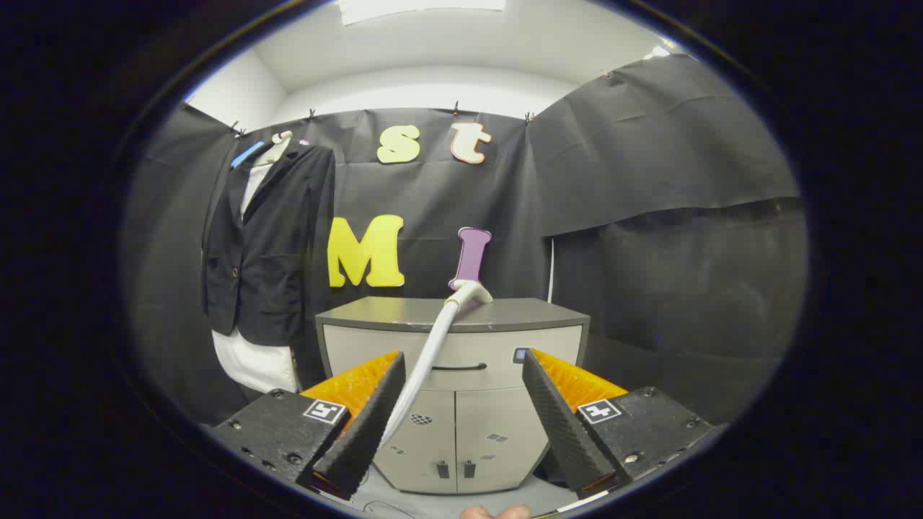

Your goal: Iron the clothes twice with a garment steamer, once on the left side and once on the right side.

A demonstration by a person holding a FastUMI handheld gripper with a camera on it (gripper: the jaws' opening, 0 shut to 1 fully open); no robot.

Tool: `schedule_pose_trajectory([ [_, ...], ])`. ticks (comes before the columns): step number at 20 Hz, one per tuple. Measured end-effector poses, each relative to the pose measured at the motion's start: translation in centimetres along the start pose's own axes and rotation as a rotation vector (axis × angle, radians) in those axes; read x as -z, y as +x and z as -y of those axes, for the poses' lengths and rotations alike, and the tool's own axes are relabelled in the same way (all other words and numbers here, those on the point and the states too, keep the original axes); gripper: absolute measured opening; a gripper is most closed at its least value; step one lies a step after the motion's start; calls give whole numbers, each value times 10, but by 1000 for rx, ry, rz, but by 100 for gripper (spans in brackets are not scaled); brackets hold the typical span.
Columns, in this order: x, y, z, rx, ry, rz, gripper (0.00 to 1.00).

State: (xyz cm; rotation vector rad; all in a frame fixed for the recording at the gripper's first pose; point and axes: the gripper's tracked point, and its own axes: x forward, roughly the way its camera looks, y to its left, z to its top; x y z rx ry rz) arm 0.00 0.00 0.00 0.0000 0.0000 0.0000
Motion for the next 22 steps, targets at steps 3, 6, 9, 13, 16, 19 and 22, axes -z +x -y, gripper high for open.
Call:
schedule_pose_trajectory([
  [3, 3, 3, 0, 9, -5, -9, 100],
  [6, 6, 6, 1, 20, 2, -23, 100],
  [9, 8, 8, 2, 30, -1, -29, 100],
  [13, 10, 10, 4, 39, -7, -32, 100],
  [16, 11, 11, 7, 49, 1, -43, 100],
  [19, 17, 16, 8, 60, 12, -59, 100],
  [22, 19, 23, 2, 73, 16, -79, 100],
])
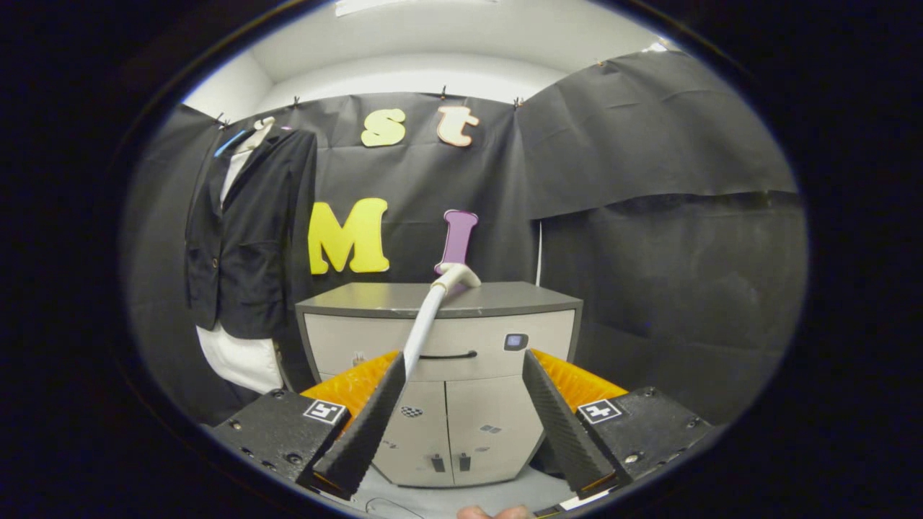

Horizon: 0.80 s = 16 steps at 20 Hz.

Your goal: Iron the clothes twice with a garment steamer, once on the left side and once on the right side.

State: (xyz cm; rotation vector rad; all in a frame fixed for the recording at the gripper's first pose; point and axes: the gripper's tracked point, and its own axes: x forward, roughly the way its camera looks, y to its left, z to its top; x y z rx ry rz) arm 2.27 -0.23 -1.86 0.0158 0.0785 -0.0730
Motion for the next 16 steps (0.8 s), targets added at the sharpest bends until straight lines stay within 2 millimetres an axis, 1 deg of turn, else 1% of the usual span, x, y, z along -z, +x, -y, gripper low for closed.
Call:
schedule_pose_trajectory([
  [3, -3, 6, -12, 2, -11, -19, 100],
  [5, -15, 10, -22, 0, -12, -2, 100],
  [9, -33, 28, -36, 33, -2, 15, 100],
  [13, -59, 50, -48, 70, 56, 13, 100],
  [16, -88, 66, -57, 63, 48, 40, 100],
])
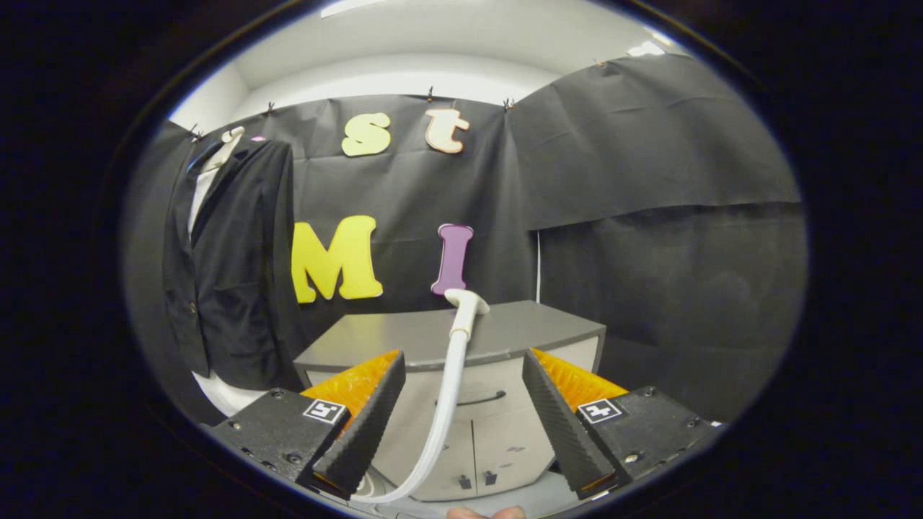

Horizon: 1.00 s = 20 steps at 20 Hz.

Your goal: Iron the clothes twice with a garment steamer, once on the left side and once on the right side.

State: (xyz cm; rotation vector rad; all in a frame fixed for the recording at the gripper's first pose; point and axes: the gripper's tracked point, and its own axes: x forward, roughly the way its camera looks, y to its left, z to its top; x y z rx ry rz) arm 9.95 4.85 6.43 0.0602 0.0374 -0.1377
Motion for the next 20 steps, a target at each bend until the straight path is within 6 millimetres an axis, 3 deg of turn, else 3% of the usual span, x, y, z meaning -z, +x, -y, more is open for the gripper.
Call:
schedule_pose_trajectory([
  [4, -42, 53, 3, -29, 9, 1, 100],
  [9, -57, 132, 10, -72, 19, -114, 100],
  [16, -23, 207, -10, -154, 51, -305, 100],
  [20, 8, 241, -4, -133, 73, -443, 100],
])
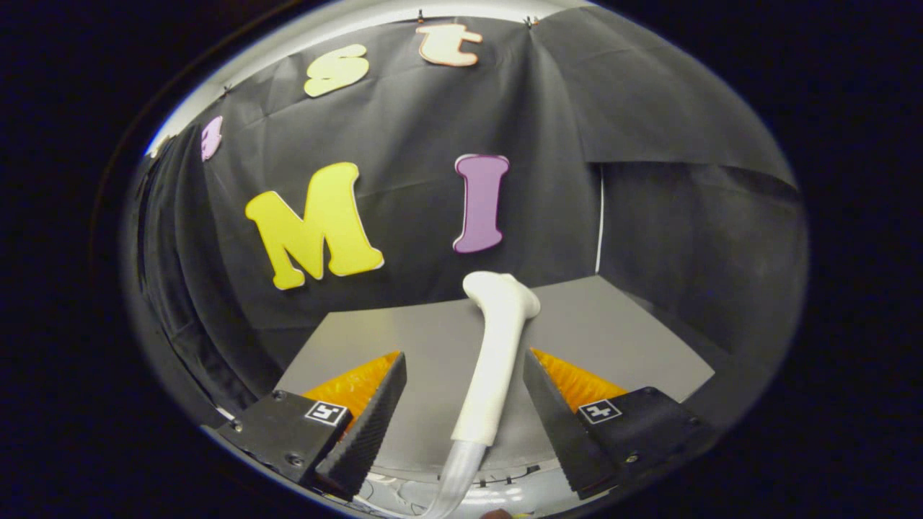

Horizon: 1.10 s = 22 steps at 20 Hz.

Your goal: Iron the clothes twice with a garment steamer, once on the left side and once on the right side.

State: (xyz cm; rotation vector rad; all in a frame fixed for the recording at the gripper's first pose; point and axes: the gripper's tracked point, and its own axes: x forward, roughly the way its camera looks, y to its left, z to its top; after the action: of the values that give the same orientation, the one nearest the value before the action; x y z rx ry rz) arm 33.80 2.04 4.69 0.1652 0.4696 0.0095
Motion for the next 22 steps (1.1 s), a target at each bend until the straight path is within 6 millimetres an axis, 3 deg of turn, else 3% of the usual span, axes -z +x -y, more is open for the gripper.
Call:
schedule_pose_trajectory([
  [7, 20, 35, 9, 22, 62, -136, 83],
  [11, 37, 42, 10, 27, 102, -225, 69],
  [16, 30, 53, 20, 78, 100, -202, 59],
  [17, 33, 55, 22, 85, 124, -207, 50],
  [19, 30, 52, 19, 104, 175, -217, 43],
  [22, 29, 51, 18, 98, 193, -212, 39],
])
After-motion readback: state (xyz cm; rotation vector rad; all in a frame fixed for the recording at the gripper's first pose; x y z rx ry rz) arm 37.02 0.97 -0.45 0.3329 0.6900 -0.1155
